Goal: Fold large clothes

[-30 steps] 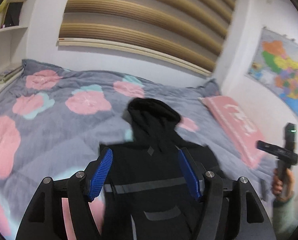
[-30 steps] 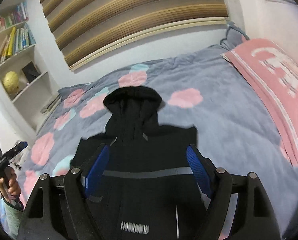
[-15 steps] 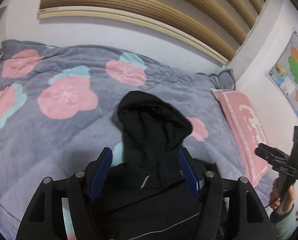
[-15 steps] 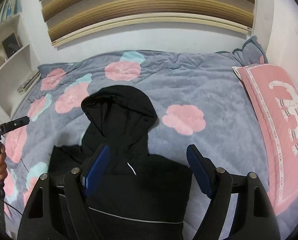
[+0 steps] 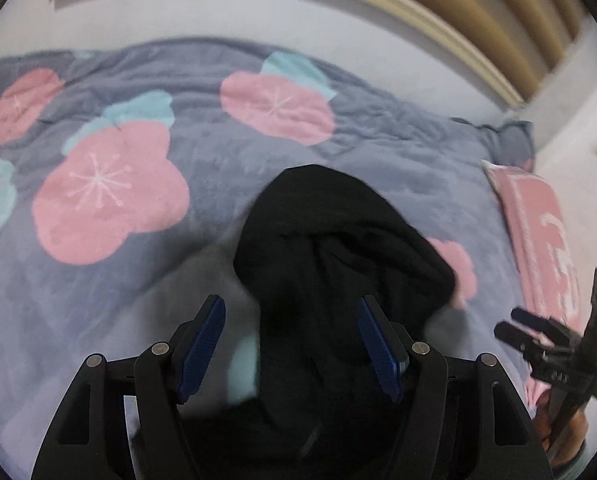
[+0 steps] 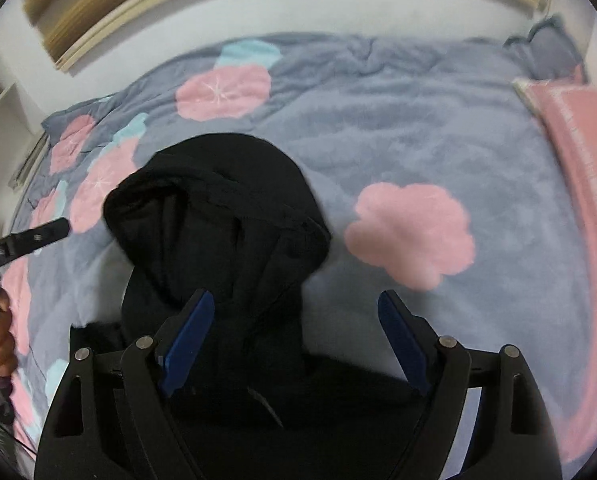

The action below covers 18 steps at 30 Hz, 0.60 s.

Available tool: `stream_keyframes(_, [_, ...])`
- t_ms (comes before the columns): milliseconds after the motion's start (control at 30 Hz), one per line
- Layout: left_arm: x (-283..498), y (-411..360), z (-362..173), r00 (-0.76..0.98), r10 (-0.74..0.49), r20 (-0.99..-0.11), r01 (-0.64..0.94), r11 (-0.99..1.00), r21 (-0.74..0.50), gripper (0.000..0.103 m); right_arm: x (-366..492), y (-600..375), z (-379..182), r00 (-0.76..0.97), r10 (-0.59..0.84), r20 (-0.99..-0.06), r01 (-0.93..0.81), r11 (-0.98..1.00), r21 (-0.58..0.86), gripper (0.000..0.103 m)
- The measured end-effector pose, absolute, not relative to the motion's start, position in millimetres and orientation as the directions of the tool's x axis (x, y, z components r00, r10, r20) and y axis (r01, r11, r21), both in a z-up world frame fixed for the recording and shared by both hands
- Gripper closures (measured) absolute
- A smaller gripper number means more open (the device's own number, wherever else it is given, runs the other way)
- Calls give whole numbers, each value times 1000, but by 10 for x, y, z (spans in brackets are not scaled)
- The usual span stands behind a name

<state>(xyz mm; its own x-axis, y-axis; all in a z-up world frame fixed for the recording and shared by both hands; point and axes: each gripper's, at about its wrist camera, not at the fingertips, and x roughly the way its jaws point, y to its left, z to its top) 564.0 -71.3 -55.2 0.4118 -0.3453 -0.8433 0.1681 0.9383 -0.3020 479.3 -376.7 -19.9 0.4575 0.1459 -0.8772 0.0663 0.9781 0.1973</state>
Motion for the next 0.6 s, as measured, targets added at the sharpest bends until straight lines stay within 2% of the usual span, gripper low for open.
stream_keyframes(100, [5901,-792,-934,386,-332,-861,149,943,-297,33,5082,-3789,-576,429,138,-893,98,975,197,17])
stream_keyframes(167, [6029,-883,-1199,365,-312,-877,149,950,-275,33,5234,-3785,-774,417,132,-899,110,975,194,30])
stream_keyframes(200, [6071,-921,-1294,366,-301,-881,151,953,-263,37,5328,-3784,-881,401,134,-906,108,975,192,49])
stream_keyframes(233, [6130,-955,-1398,379,-287,-880,152,957,-246,45,5401,-3793,-952,388,124,-913,117,976,183,68])
stream_keyframes(267, [6177,-957,-1458,379,-284,-881,151,958,-244,78,5438,-3823,-975,387,98,-917,137,977,162,76])
stream_keyframes(300, [6256,-918,-1534,363,-293,-885,137,956,-260,91,5444,-3902,-921,407,78,-910,162,974,157,87])
stream_keyframes(400, [6277,-629,-1407,420,-387,-821,95,918,-385,96,5244,-4160,-530,537,114,-836,183,952,247,90])
stream_keyframes(467, [6132,-432,-1169,454,-499,-738,126,856,-502,95,5087,-4188,-419,570,102,-815,157,960,230,90])
stream_keyframes(500, [6059,-372,-1097,459,-538,-707,148,831,-537,95,5012,-4173,-440,580,84,-811,144,969,203,87])
stream_keyframes(567, [5976,-343,-1107,452,-532,-716,171,840,-515,94,4988,-4193,-633,553,71,-830,161,969,190,81])
stream_keyframes(600, [5998,-357,-1260,424,-499,-755,152,862,-484,93,5015,-4233,-833,517,99,-850,184,957,223,81])
